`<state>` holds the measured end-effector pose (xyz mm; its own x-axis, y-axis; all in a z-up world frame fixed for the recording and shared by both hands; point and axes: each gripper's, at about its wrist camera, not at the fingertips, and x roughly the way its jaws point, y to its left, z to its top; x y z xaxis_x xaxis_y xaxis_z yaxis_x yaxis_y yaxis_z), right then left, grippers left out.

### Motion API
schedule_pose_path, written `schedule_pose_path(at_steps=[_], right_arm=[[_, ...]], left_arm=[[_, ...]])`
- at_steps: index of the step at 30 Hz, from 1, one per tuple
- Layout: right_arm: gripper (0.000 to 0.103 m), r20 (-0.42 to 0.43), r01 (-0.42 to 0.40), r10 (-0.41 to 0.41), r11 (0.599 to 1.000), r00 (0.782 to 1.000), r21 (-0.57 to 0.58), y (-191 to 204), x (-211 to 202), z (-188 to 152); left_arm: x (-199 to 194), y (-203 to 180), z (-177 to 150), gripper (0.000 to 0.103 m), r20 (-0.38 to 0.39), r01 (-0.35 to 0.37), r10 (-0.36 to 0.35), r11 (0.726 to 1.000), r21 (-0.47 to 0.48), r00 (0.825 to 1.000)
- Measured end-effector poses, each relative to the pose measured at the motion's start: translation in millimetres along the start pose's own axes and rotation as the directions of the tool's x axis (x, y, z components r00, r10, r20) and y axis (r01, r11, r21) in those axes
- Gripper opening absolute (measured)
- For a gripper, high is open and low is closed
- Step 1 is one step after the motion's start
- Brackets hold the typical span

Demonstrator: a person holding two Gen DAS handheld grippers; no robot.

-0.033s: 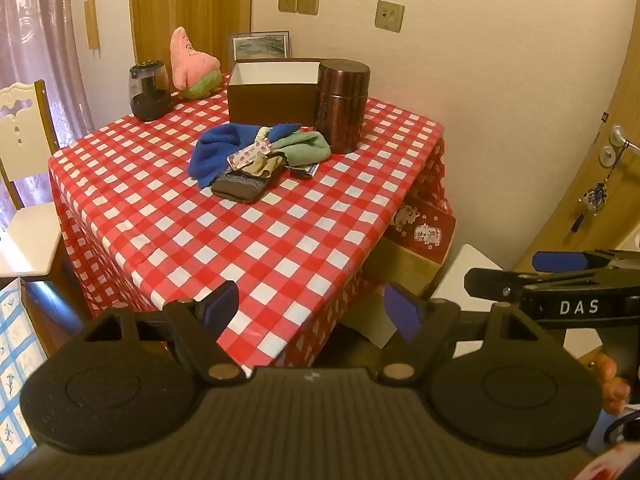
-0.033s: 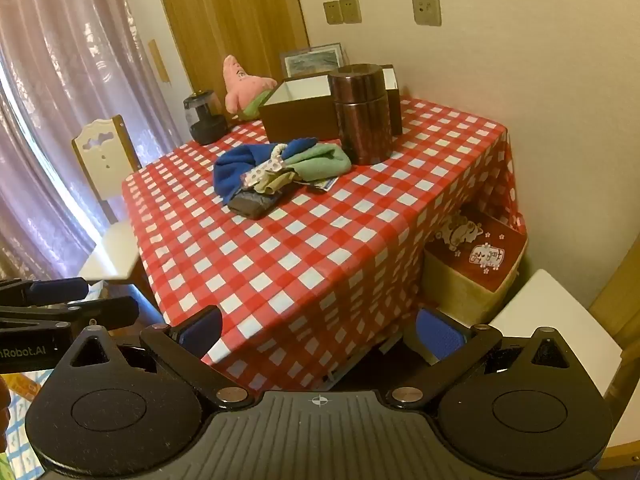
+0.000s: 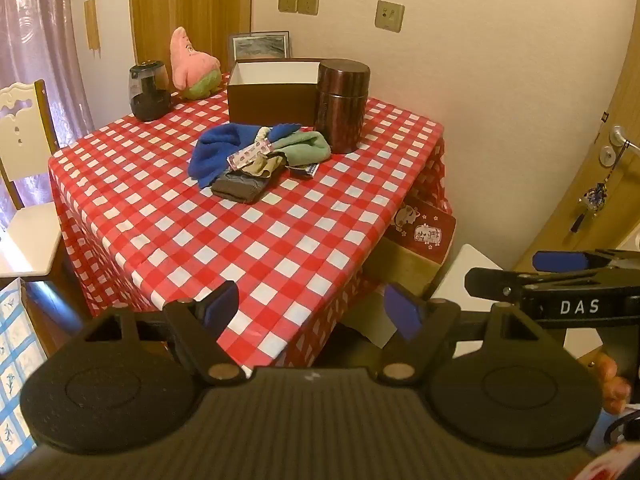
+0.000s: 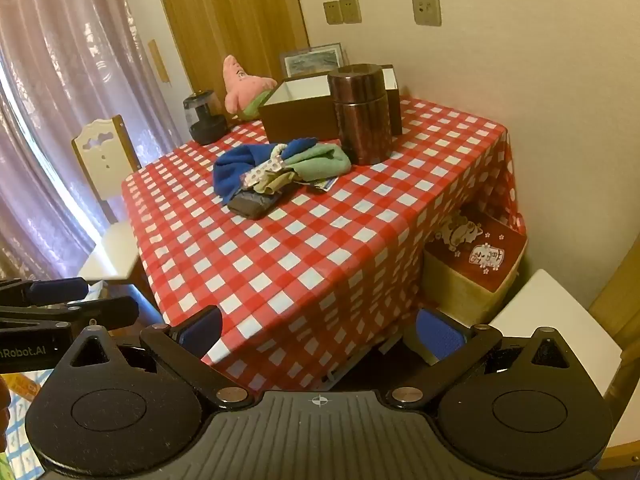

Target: Organize soft objects

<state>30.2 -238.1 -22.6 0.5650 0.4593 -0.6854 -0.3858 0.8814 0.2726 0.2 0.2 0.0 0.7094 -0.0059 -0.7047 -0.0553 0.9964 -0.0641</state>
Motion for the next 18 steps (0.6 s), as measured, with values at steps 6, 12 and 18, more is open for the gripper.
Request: schedule_pose_path(at_steps=[6,12,18], right_arm=[[0.103,-0.002,0.001,-0.001,1.0,1.0,0.002,-1.0,1.8,1.2],[0.103,-0.001,0.001,-0.001,1.0,1.0,0.0,-1.4,2.8,1.5],[0.103,-0.002,0.001,-0.001,1.0,1.0,0.0,-0.9,3.9,2.1]], left_arm=[[0.2,0.0,-0.3,0.078,0.002,0.001,-0.001,1.0,0.002,1.0],[-0.3,0.4,-0.3,0.078,-0.001,0.005,-0.005,1.0,0.001,1.0],[0.1,-0.1,0.0,0.078,-0.004,-0.002,0.002,1.0,0.001,1.0]])
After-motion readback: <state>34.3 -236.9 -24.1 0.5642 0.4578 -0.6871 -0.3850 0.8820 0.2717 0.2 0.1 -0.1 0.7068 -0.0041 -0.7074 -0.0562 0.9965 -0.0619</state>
